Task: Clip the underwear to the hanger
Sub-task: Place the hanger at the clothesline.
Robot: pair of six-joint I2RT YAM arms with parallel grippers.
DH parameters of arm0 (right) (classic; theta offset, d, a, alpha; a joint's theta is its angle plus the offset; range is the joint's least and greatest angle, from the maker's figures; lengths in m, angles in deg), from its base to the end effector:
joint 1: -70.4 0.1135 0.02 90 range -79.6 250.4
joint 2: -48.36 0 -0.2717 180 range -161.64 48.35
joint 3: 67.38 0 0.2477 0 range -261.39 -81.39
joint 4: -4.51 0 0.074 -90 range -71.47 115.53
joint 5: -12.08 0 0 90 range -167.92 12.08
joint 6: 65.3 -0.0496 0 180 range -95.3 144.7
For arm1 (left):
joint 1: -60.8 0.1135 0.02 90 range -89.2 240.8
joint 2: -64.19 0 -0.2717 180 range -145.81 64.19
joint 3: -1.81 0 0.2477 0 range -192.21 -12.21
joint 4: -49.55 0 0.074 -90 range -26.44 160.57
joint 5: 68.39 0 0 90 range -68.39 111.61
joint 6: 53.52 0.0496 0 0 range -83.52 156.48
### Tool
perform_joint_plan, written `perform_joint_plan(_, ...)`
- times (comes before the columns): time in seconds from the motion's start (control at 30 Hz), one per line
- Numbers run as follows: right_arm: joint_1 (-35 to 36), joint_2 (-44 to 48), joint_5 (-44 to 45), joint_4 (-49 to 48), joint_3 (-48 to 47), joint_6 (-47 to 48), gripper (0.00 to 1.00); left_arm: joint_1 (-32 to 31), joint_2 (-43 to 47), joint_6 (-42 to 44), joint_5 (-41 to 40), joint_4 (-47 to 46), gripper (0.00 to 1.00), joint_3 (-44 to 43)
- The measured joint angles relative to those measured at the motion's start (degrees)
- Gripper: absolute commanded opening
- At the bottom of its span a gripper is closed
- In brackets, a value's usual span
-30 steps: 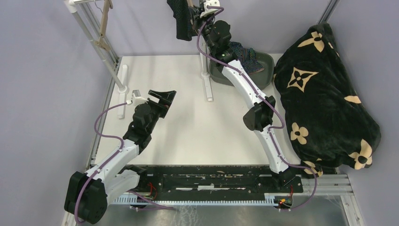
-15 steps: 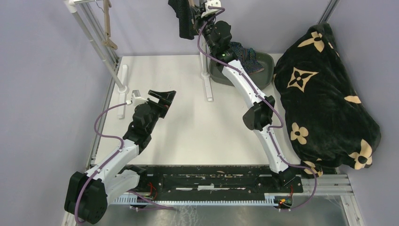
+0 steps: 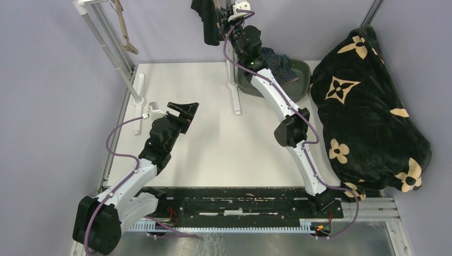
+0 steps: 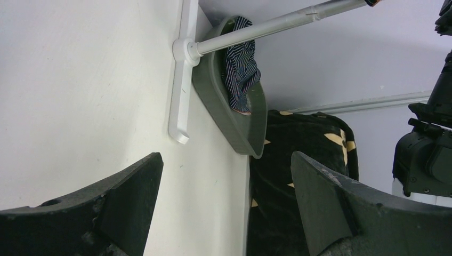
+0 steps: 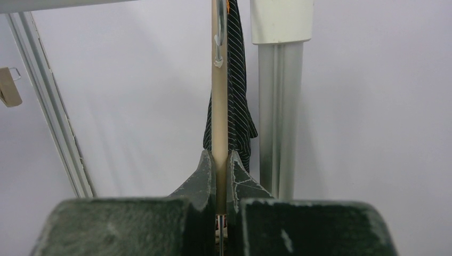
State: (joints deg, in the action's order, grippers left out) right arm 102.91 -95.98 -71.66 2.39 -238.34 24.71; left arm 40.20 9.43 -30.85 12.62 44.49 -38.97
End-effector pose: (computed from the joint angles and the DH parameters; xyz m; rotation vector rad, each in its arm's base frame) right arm 0.4838 0.3020 0.4422 -0.2063 1.0631 0.4530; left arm 0.2134 -0.0719 0.2565 -0.8369 1.6276 -0.9809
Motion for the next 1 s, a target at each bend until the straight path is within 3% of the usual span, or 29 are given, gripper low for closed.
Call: perform_joint_plan(1.0,-0.5,-0.1,-0.5,-1.0,-0.1,-2.3,0.01,0.0,1.6,0.0,-1.4,1.5,0.95,0.1)
